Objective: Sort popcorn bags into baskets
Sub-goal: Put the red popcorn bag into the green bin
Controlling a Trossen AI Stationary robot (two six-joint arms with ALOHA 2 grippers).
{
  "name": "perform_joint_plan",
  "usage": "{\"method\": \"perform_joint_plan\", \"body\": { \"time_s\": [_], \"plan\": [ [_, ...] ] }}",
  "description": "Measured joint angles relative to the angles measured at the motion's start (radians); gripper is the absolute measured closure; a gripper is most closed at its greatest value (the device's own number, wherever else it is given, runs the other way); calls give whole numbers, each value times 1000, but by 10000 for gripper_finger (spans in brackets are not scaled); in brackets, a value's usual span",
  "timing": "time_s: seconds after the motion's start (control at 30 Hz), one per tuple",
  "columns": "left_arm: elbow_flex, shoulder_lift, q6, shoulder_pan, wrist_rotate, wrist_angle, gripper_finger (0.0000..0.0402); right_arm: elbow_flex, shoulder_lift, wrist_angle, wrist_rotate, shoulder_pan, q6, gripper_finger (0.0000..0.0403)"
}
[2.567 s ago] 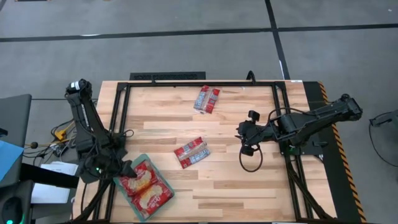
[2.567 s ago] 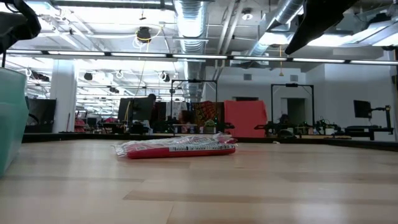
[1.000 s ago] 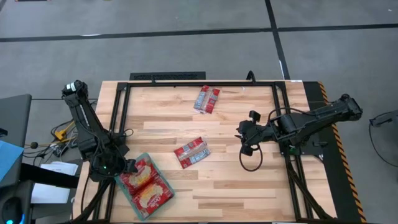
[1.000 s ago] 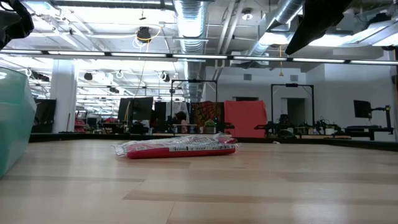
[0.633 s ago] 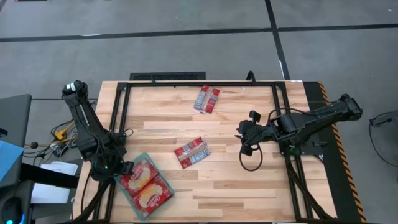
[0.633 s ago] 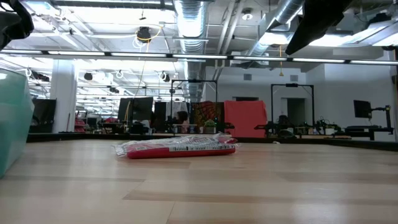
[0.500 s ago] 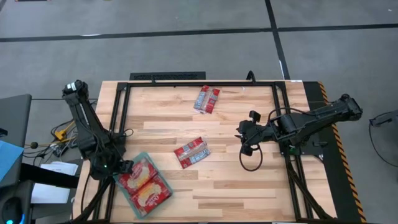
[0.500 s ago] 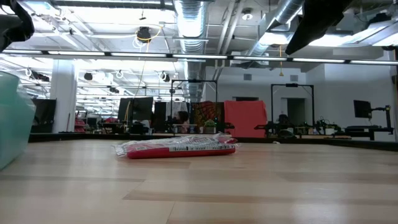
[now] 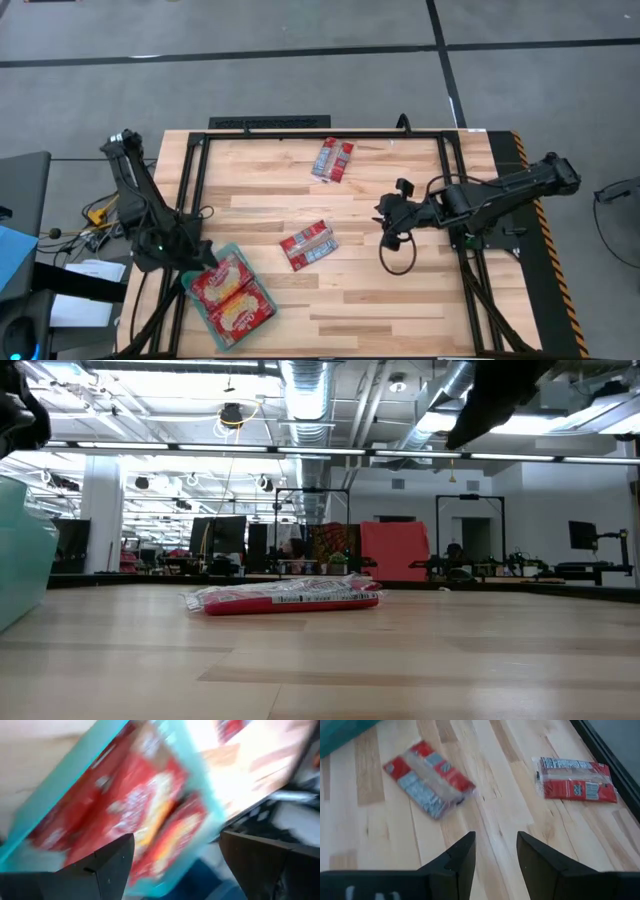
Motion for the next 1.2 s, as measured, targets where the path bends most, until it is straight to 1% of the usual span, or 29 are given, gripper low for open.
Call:
{"method": "perform_joint_plan", "body": {
  "time_s": [0.07,0.13,0.27,0.33,0.4,0.43,0.5,0.6,0.67,0.77,0.9,1.07,1.2],
  "plan": [
    [22,-27,1,16,-70,-29,119,1,36,61,-6,-22,-4,228],
    [40,-50,18,30,-156,-48,119,0,83,118,-43,-53,-34,221],
    [53,-89,49,66,-324,-81,119,0,196,268,-194,-130,-50,200],
    [53,-102,76,89,-364,-99,119,0,265,323,-282,-166,-95,186],
    [53,-109,100,116,-368,-127,119,0,333,391,-340,-191,-222,173],
    [53,-109,107,130,-368,-142,119,1,368,436,-359,-198,-302,168],
    [53,-109,110,154,-368,-156,119,31,436,470,-399,-202,-493,161],
    [53,-109,112,182,-368,-162,119,124,530,436,-422,-184,-725,159],
    [53,-109,139,196,-368,-162,119,191,585,392,-422,-160,-805,159],
    [53,-109,168,211,-368,-168,119,277,668,325,-424,-116,-850,158],
    [53,-109,200,223,-376,-168,119,362,751,291,-421,-74,-831,158],
    [53,-109,227,233,-401,-185,119,395,792,283,-421,-79,-797,158],
    [53,-108,227,237,-403,-213,119,393,831,288,-389,-80,-797,158]
  ]
}}
